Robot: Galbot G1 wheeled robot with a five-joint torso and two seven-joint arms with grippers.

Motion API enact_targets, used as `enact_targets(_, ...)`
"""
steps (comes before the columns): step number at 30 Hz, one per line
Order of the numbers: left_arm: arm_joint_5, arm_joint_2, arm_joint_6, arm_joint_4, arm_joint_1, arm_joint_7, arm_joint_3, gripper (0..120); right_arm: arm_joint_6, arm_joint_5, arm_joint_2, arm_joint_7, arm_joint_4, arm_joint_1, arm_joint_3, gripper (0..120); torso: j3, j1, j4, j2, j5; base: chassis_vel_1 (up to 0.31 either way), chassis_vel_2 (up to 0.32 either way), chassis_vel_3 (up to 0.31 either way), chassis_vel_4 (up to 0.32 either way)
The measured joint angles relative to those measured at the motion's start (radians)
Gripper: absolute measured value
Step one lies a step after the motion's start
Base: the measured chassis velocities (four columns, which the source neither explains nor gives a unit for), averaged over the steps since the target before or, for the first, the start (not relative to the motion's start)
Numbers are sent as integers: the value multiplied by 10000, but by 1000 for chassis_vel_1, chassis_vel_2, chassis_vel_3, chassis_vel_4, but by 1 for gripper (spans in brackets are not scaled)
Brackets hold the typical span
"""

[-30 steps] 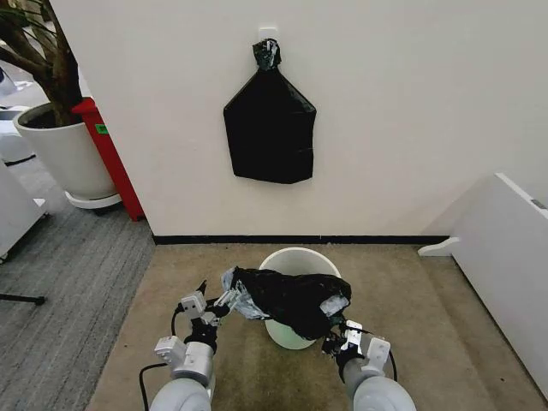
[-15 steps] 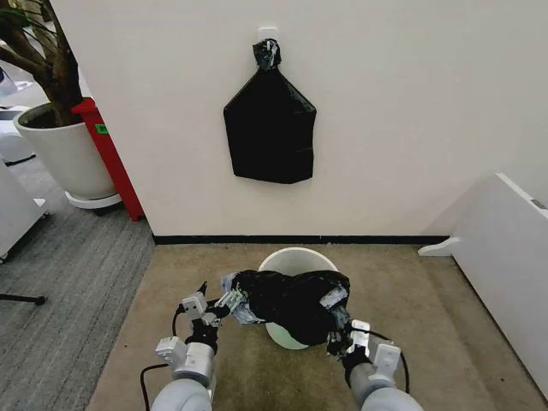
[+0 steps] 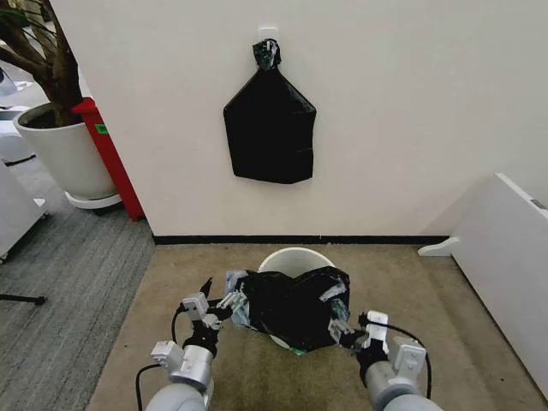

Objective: Place the garbage bag over the trash bin.

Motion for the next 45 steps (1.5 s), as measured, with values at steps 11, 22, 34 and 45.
enact_targets(11,-1409,-72,-226,1,138,308,-163,100,366,-555,-290,-821,-285,939,-67,100,0,0,-1,-2,-1,0,0,0,0)
enact_targets(22,-521,-380,-605,-720,568,108,-282,100,982,-1863,-1809,-4370,-1559,2541,4,100,1,0,0,-1,3,0,0,0,0)
enact_targets(34,2294,-1273,-256,-1948,794,-1370,-1135,100,1394,-2719,-5012,-8039,-5867,11288,-5470,100,4,2,4,-3,5,0,0,0,0)
enact_targets(45,3764,-1574,-145,-1456,993,-1670,-1974,100,451,-1531,-4017,-9214,-8340,16690,-11997,100,1,1,0,-1,-1,0,0,0,0)
